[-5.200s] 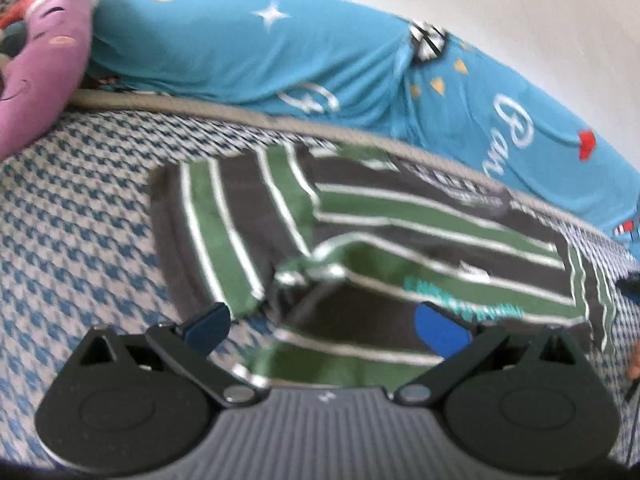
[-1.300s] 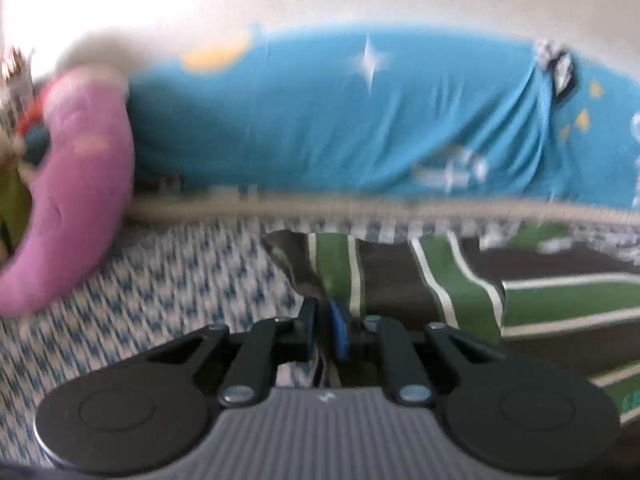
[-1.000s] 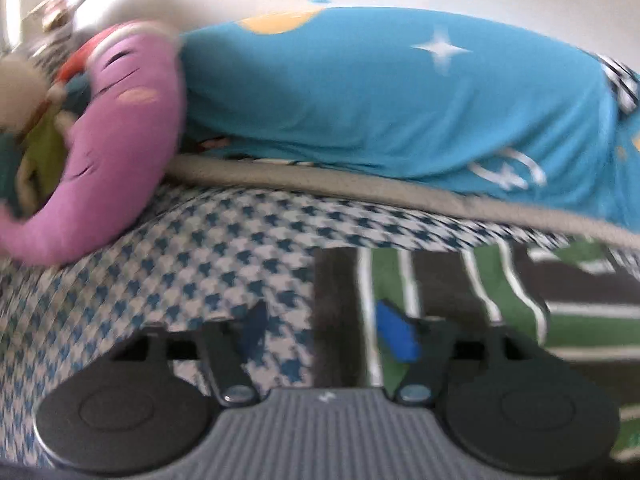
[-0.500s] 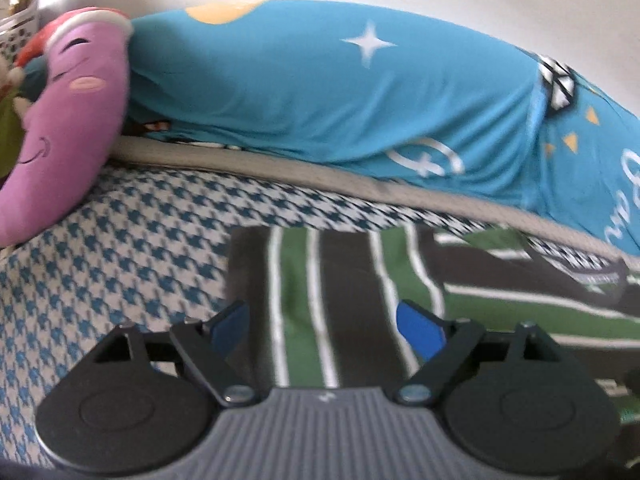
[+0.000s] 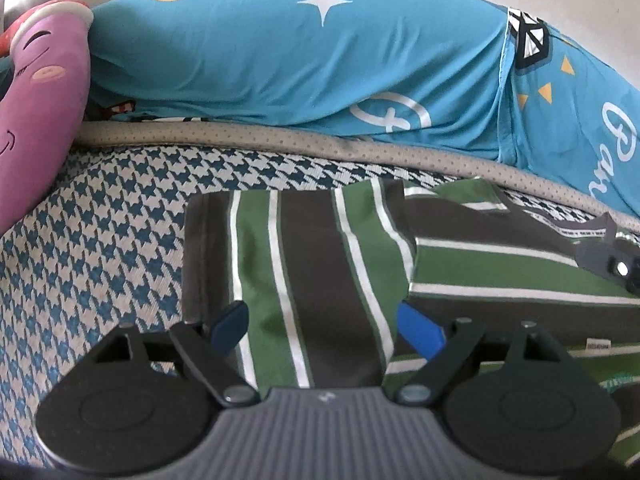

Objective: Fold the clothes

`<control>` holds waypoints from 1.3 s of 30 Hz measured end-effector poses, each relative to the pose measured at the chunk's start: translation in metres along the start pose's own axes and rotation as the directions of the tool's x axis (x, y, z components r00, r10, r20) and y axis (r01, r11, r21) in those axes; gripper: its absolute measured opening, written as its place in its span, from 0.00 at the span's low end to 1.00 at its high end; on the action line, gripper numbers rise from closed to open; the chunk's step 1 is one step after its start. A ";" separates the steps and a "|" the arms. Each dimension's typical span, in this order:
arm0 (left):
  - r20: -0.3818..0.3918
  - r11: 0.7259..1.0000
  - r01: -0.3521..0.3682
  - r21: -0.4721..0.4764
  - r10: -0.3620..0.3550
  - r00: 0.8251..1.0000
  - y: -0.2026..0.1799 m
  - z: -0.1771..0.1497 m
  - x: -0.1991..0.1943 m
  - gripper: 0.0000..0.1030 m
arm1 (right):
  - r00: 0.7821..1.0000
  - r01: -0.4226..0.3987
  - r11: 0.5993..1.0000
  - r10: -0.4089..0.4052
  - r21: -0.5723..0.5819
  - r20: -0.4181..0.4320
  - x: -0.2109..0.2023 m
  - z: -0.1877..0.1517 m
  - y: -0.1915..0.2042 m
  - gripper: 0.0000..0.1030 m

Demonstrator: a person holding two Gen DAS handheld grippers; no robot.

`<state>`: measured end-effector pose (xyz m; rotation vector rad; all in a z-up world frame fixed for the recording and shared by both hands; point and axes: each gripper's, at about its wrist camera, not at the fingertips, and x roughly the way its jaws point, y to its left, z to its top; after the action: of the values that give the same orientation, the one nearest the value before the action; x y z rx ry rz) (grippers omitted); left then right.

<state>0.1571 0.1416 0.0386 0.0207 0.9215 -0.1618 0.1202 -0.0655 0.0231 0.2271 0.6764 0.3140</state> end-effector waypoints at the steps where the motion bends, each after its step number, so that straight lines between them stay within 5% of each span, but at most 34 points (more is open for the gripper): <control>1: -0.002 1.000 -0.002 0.003 0.002 1.000 0.000 0.000 0.000 0.82 | 1.000 -0.003 1.000 0.003 -0.003 -0.001 0.004 0.001 0.000 0.33; 20: -0.003 0.998 -0.013 0.059 0.013 1.000 0.009 -0.016 0.004 0.83 | 0.997 -0.025 0.990 0.035 -0.137 0.075 0.079 0.008 0.003 0.33; 28: 0.003 0.997 -0.011 0.075 0.011 1.000 0.009 -0.020 0.004 0.84 | 0.998 -0.014 0.980 0.025 -0.196 0.054 0.103 0.003 0.009 0.45; 34: 0.009 0.997 -0.026 0.068 0.026 1.000 0.006 -0.020 0.004 0.84 | 0.997 0.014 0.978 0.003 -0.210 0.080 0.103 0.001 0.012 0.12; 39: 0.061 0.987 -0.099 0.123 0.092 0.994 -0.001 -0.022 0.005 0.87 | 0.968 0.048 0.996 -0.027 -0.077 0.251 0.086 0.007 0.000 0.11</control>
<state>0.1429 0.1415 0.0216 0.1762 0.8528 -0.1304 0.1880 -0.0353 -0.0212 0.1713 0.4173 0.2705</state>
